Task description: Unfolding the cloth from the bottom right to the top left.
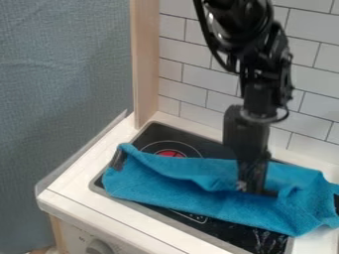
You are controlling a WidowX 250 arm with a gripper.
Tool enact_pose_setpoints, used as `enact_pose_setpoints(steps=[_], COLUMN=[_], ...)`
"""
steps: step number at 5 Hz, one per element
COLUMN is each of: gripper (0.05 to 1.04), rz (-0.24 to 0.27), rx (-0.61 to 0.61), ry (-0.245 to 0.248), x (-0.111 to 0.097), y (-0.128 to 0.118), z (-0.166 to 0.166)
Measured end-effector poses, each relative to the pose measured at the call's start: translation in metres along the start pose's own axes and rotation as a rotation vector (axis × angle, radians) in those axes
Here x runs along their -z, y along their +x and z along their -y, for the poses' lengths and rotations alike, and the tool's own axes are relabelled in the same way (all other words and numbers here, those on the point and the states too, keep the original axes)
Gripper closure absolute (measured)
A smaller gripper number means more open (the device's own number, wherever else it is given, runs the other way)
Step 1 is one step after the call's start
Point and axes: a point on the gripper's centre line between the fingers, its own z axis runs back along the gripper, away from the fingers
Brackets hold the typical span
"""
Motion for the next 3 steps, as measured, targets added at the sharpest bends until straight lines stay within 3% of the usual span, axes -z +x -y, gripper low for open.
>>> enact_pose_setpoints(steps=[1, 3], gripper=[1.031, 1.031], rz=[-0.054, -0.076], rx=[-0.047, -0.078], ry=[-0.057, -0.115], x=[-0.029, -0.024], y=[-0.003, 0.008], z=[0.031, 0.084])
